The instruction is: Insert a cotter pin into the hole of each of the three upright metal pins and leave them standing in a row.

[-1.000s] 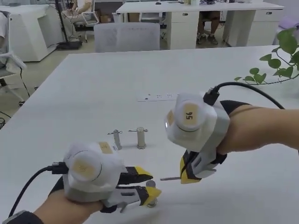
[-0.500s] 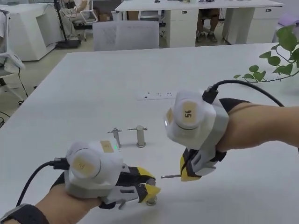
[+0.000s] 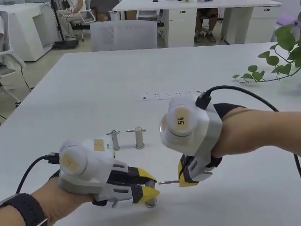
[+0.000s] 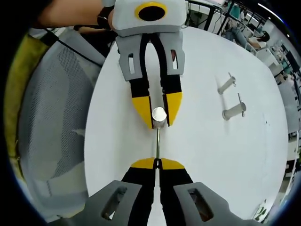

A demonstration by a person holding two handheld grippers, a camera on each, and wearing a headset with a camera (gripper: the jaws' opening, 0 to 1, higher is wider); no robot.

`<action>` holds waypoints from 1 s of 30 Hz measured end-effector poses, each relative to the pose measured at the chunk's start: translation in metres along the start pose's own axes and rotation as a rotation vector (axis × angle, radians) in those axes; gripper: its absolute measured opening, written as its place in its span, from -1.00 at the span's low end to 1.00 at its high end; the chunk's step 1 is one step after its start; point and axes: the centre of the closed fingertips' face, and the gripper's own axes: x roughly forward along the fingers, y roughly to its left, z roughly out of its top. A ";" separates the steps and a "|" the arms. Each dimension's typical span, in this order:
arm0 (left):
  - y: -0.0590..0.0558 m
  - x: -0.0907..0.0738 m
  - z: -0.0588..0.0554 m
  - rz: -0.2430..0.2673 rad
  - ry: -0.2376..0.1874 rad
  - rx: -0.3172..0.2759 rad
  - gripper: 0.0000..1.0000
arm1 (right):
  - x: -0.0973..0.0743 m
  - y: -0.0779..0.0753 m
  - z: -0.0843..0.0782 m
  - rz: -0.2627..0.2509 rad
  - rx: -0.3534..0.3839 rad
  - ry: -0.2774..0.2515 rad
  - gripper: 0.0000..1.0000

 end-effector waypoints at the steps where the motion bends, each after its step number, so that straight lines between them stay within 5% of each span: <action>1: 0.000 0.000 0.000 0.000 0.000 0.000 -0.78 | 0.001 0.000 0.000 -0.001 -0.001 -0.001 -0.96; 30: 0.000 -0.001 0.000 0.008 -0.004 -0.011 -0.78 | 0.008 0.001 0.006 0.004 0.030 -0.005 -0.96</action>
